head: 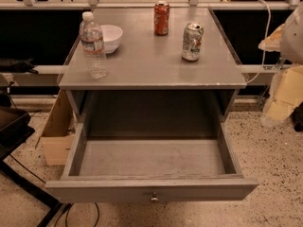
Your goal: Place water bottle into top drawer
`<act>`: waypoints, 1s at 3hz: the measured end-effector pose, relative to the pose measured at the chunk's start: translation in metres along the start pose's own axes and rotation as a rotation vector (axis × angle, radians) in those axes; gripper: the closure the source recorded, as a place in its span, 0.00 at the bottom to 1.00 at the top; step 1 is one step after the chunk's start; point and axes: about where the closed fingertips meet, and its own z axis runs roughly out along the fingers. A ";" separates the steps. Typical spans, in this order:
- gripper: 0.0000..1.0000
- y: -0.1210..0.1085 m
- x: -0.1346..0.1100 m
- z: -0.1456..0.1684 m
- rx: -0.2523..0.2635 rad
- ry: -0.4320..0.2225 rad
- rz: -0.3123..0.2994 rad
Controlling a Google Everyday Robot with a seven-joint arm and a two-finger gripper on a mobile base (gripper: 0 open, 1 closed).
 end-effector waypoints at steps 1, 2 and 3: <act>0.00 0.000 0.000 0.000 0.000 0.000 0.000; 0.00 -0.012 -0.008 0.003 -0.002 -0.032 0.009; 0.00 -0.025 -0.013 0.044 -0.052 -0.150 0.029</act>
Offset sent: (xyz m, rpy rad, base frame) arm 0.0328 0.0098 0.0004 0.0794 0.0096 -0.0003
